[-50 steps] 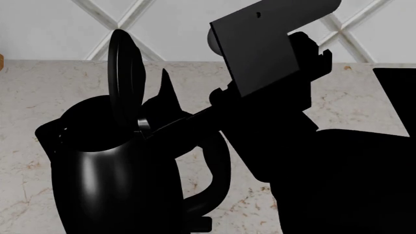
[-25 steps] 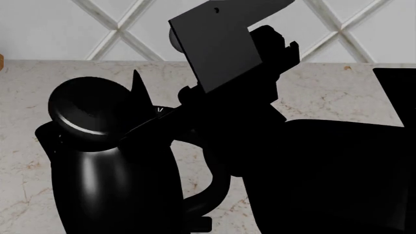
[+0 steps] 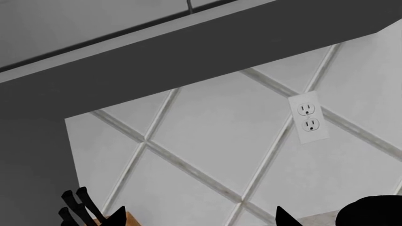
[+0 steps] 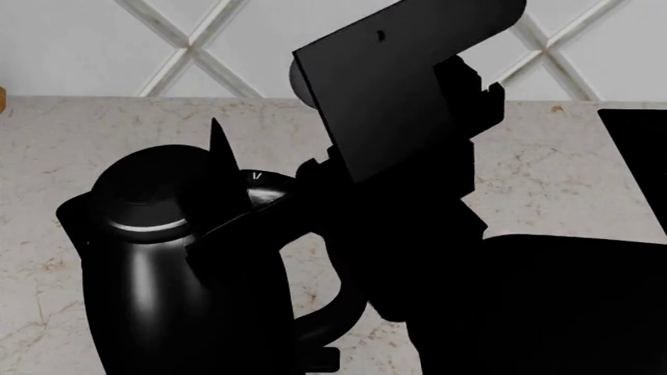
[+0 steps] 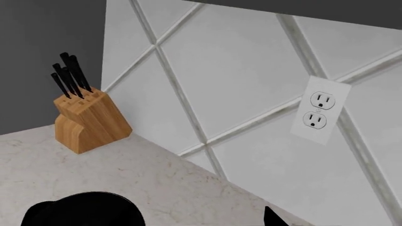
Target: Close the lid of the electric kettle.
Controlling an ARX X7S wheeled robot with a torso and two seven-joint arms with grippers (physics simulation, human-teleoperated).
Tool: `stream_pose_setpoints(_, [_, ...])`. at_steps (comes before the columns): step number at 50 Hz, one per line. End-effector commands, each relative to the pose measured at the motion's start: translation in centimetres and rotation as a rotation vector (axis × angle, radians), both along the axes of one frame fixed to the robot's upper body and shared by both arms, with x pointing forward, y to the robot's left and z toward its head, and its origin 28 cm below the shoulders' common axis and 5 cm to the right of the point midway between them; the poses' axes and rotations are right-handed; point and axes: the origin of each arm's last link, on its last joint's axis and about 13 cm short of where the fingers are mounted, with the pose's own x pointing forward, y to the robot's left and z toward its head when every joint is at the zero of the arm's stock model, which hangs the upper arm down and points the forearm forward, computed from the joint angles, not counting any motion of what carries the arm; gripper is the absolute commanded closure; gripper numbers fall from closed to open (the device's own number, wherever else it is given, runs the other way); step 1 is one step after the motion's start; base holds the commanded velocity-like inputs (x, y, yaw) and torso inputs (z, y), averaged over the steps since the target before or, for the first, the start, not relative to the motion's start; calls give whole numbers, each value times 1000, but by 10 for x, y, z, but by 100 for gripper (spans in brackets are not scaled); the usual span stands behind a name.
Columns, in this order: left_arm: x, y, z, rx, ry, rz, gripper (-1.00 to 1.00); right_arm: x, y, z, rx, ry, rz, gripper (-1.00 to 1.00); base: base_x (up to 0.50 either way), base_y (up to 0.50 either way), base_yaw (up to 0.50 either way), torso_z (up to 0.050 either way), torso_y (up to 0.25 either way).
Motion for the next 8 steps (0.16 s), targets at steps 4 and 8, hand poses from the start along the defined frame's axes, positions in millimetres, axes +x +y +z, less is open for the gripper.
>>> stream_pose_setpoints(4, [1,-2,0,-2,2,-8,-100,-39,-11,-7,49,-34,-9,-100,0,0,0,0,0])
stream_pose_setpoints(8, [1,-3,0,-2,2,-10,-100,-49,-13,-9,65,-45,-7,-100,0,0,0,0,0])
